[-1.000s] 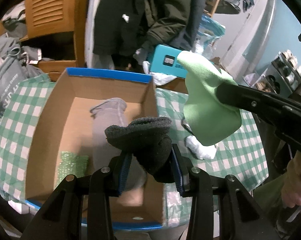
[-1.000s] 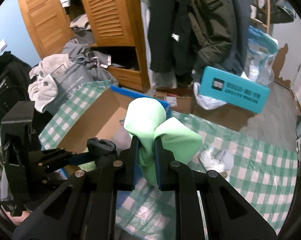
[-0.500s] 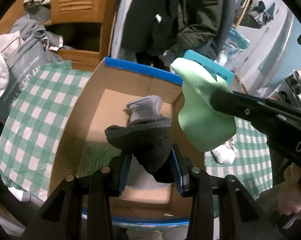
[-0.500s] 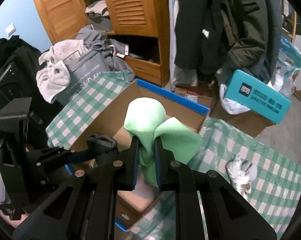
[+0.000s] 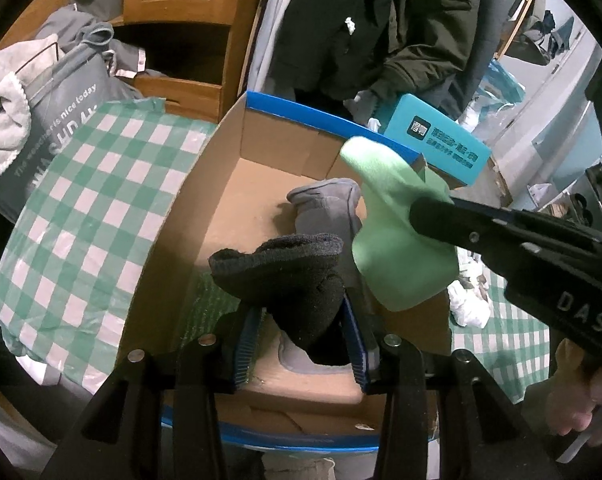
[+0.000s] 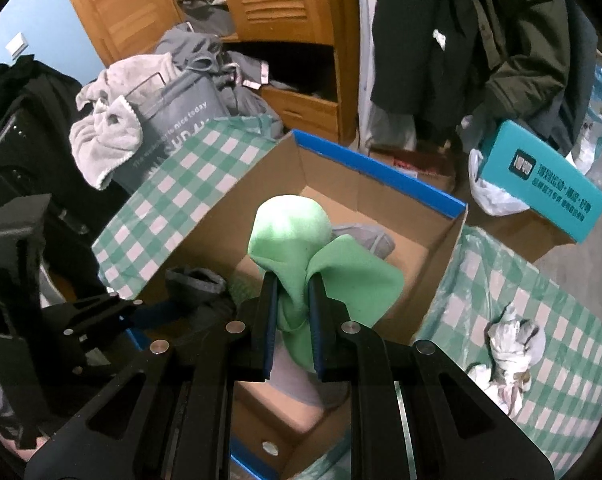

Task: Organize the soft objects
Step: 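Carry the black glove and green cloth into the box and open both tools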

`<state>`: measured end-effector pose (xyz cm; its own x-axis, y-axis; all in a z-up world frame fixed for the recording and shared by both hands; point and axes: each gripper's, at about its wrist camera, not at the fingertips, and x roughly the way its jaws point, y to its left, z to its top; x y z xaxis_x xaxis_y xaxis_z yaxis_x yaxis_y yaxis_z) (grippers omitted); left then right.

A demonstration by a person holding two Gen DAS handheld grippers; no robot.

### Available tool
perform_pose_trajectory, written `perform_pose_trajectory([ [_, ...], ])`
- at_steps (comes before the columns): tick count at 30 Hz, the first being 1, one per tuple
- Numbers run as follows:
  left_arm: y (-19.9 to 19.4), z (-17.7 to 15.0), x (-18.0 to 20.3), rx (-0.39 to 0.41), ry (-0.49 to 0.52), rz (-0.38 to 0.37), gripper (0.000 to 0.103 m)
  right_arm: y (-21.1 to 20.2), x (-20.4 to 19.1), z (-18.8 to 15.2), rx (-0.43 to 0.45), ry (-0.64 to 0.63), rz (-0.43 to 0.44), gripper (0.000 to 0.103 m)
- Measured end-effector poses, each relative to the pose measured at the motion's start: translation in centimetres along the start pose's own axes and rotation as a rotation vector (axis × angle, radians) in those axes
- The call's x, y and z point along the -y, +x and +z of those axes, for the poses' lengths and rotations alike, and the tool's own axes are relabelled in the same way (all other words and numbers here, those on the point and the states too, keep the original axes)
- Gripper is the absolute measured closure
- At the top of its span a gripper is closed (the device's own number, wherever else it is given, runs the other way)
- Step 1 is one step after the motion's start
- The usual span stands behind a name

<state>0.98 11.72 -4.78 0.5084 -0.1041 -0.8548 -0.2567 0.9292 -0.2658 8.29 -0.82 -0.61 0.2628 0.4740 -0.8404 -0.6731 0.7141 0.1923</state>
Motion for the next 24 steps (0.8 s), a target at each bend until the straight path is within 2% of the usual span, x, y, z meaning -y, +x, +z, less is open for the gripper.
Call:
perform_pose_trajectory([
  [3, 0.1, 0.0, 0.0, 0.0, -0.001, 0.003, 0.047, 0.4, 0.6, -0.2, -0.01, 0.013, -0.013, 0.087],
  [5, 0.1, 0.0, 0.0, 0.001, 0.001, 0.007, 0.045, 0.5, 1.2, -0.4, -0.013, 0.033, -0.02, 0.08],
  [7, 0.1, 0.1, 0.0, -0.002, -0.003, 0.008, 0.043, 0.5, 1.7, -0.6, -0.021, 0.045, -0.022, 0.068],
  [8, 0.1, 0.0, 0.1, -0.003, -0.004, 0.008, 0.041, 0.6, 1.9, -0.7, -0.025, 0.051, -0.024, 0.066],
  [12, 0.2, 0.1, 0.1, -0.005, -0.001, 0.005, 0.04, 0.2, 2.5, -1.1, -0.011, 0.063, -0.039, 0.062],
  [15, 0.4, 0.1, 0.3, -0.01, 0.001, 0.004, 0.04, -0.1, 2.9, -1.3, -0.011, 0.068, -0.033, 0.055],
  [24, 0.7, -0.3, 2.5, -0.02, 0.032, -0.024, 0.04, -1.3, 4.4, -2.3, 0.006, 0.085, -0.048, 0.052],
])
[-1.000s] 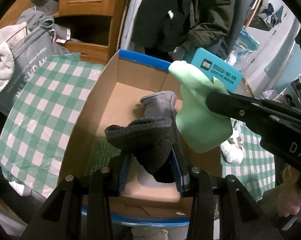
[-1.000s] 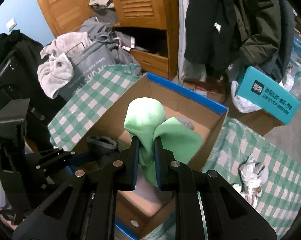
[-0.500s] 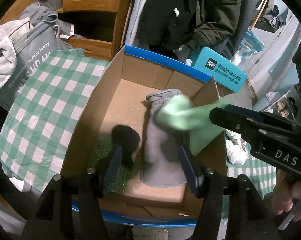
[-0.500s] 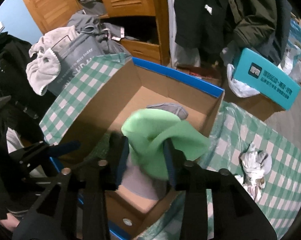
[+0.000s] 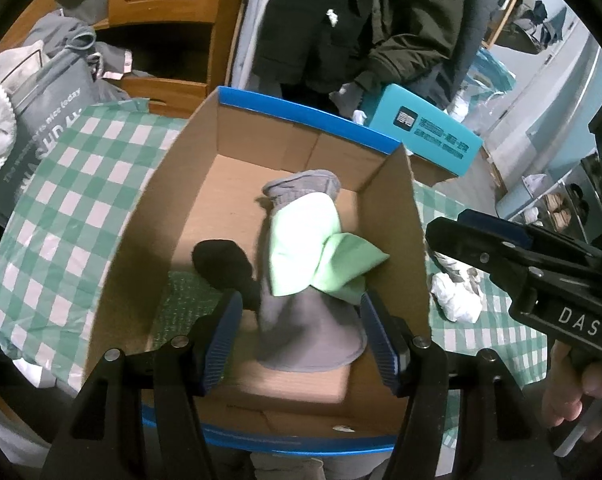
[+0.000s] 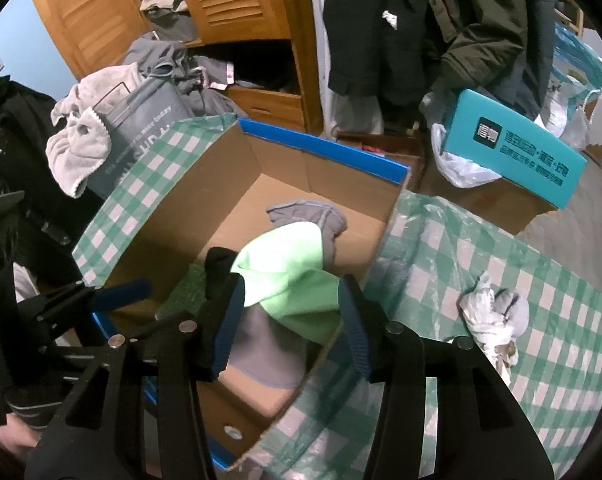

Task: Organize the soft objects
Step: 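Carry the black glove and green cloth into the box and open both tools, then move both tools out of the box to the white bundles on the table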

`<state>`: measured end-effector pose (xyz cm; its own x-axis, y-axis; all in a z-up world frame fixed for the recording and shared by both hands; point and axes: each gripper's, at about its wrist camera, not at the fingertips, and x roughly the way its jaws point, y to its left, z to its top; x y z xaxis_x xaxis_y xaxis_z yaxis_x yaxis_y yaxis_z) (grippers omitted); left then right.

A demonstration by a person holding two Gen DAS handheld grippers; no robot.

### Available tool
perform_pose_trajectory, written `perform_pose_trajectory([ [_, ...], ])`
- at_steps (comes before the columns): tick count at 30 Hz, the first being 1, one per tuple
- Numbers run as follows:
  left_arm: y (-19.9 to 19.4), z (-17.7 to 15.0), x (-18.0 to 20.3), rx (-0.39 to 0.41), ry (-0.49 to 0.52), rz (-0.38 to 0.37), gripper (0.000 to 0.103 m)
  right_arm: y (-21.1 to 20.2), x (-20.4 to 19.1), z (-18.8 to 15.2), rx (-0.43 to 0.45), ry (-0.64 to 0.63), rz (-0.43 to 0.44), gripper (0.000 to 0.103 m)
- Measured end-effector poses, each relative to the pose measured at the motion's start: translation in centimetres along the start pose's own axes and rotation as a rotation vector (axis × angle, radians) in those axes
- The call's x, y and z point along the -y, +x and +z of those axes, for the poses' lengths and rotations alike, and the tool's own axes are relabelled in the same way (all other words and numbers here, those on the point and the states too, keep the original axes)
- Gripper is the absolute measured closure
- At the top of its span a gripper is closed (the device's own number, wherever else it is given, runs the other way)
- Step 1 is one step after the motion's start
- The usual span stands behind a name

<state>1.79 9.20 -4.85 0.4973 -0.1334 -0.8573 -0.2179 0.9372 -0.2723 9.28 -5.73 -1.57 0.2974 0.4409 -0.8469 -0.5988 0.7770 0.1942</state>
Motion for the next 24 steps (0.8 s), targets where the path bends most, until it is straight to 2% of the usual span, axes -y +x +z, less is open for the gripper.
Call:
perform_pose_trajectory([
  [11, 0.4, -0.3, 3.8, -0.017, 0.052, -0.048, 0.039, -1.4, 4.0, -1.8, 0.012, 0.058, -0.033, 0.051],
  [24, 1.2, -0.4, 8.3, -0.032, 0.109, -0.069, 0.039, -3.0, 8.7, -4.2, 0.021, 0.127, -0.067, 0.051],
])
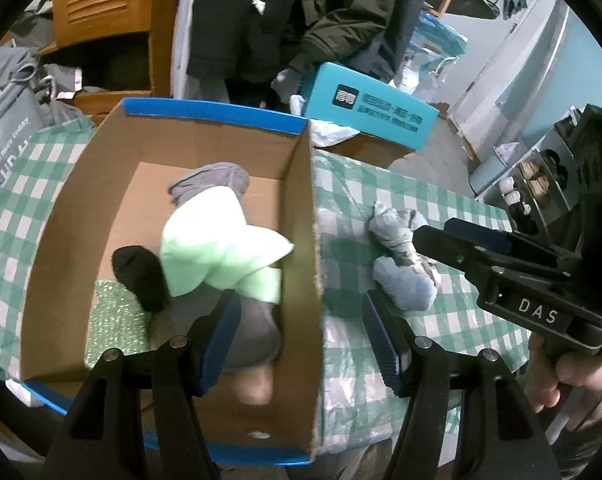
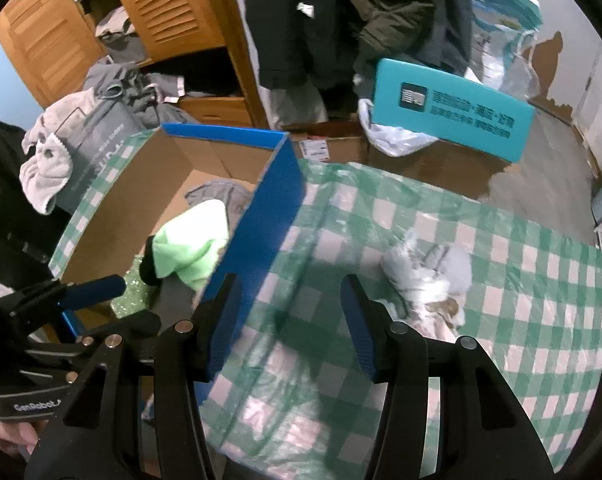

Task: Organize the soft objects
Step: 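Move both tools out of the box to the white bundles on the table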

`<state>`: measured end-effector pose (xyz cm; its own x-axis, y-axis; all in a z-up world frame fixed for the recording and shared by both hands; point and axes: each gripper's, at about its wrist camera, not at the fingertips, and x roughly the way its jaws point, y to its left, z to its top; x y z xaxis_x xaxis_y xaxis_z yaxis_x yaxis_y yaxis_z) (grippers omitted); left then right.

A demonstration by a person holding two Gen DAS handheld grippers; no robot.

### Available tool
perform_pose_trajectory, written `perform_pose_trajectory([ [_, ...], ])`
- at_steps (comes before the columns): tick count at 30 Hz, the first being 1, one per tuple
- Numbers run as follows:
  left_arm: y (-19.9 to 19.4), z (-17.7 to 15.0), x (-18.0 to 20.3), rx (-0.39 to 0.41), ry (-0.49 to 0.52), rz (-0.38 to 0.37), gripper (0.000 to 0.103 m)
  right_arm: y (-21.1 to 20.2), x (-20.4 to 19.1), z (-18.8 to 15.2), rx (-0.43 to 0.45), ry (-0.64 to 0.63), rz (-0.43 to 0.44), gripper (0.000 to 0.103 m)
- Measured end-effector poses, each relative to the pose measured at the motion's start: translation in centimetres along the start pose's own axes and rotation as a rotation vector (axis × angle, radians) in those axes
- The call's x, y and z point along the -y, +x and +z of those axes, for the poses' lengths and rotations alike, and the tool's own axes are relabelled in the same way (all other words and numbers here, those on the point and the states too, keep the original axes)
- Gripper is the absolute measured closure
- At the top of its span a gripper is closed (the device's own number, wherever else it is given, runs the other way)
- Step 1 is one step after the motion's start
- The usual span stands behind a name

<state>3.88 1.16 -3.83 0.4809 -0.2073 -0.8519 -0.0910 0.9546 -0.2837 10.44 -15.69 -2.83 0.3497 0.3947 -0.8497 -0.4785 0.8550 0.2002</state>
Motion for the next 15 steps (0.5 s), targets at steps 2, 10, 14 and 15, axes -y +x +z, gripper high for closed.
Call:
perform_pose_trajectory([
  [2, 0.4, 0.0, 0.7, -0.005, 0.006, -0.007, 0.039, -0.3, 0.7, -0.3, 0.004, 0.013, -0.004, 0.051],
  [10, 2.3, 0.4, 3.7, -0.035, 0.031, -0.038, 0.039, -0.9, 4.3, -1.6, 0.005, 0.065, -0.04, 0.051],
  [14, 3.2, 0.5, 4.9, -0.048, 0.035, -0.048, 0.039, -0.9, 6.1, -2.2, 0.0, 0.097, -0.056, 0.051],
  [15, 3.6, 0.6, 5.3, -0.052, 0.036, -0.051, 0.039, -0.9, 6.6, -2.4, -0.002, 0.103, -0.061, 0.051],
])
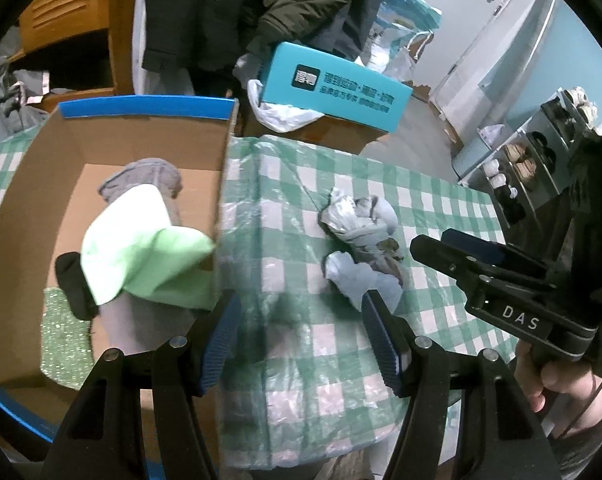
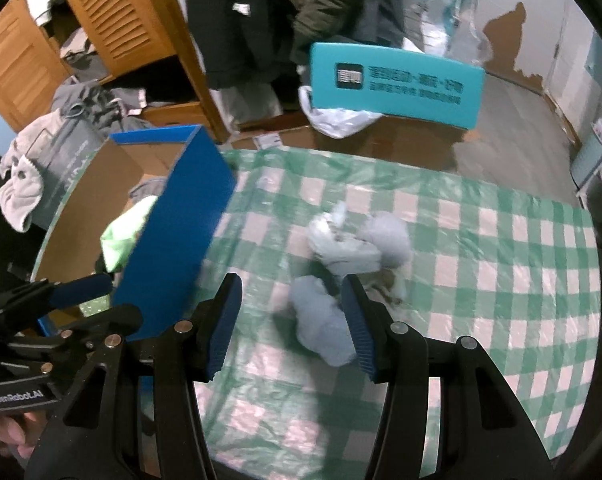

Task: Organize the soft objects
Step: 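Move both tools out of the box to the white bundles on the table, then grasp the white cloth bundle with the right tool while the left tool grasps the white plastic-bag bundle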

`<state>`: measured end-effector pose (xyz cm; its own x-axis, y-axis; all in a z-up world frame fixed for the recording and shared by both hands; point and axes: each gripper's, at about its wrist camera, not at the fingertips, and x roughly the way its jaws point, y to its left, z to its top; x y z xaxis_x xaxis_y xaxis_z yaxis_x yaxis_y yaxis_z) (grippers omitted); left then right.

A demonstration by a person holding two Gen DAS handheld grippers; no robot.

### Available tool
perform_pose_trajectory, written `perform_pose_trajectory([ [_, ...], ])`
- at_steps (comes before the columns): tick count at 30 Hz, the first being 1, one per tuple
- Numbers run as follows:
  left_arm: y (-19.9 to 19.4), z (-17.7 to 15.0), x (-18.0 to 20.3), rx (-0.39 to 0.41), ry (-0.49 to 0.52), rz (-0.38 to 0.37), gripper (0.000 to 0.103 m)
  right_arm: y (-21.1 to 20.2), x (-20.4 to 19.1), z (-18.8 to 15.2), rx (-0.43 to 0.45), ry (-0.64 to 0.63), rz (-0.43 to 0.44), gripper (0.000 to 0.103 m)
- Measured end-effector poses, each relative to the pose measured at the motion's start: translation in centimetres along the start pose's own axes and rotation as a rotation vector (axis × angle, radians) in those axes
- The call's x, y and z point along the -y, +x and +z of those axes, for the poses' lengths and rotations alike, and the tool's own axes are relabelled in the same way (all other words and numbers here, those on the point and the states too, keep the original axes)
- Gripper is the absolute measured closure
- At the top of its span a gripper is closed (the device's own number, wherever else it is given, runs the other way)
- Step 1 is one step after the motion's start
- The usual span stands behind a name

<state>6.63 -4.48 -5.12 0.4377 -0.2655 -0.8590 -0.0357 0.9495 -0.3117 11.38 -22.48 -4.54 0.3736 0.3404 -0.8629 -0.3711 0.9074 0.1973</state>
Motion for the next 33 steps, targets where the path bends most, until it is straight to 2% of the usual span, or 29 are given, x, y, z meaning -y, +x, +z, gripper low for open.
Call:
perform_pose_trajectory([
  [5, 1.5, 0.5, 0.9, -0.013, 0.001, -0.005, 0.035, 0.5, 2.2, -0.4, -0.014, 0.027, -0.027, 0.051],
  [18, 6.5, 1.6, 3.1, -0.09, 0.028, -0.001, 0.034, 4.0, 6.3, -1.0, -0.077, 0.073, -0.056, 0.051],
  [27, 9.2, 1.8, 3.5, -0.14, 0.027, -0.008, 0.033, 6.6, 7.6, -1.1, -0.121, 0.088, -0.054, 0.051],
  [29, 9.5, 1.9, 3.5, -0.141, 0.032, -0.002, 0.029, 7.4, 7.7, -1.2, -0.135, 0.088, -0.053, 0.051],
  [33, 10.1, 1.9, 3.3, -0.152, 0.022, 0.003, 0.028, 8.7, 7.8, -1.3, -0.16, 0.082, -0.041, 0.051],
])
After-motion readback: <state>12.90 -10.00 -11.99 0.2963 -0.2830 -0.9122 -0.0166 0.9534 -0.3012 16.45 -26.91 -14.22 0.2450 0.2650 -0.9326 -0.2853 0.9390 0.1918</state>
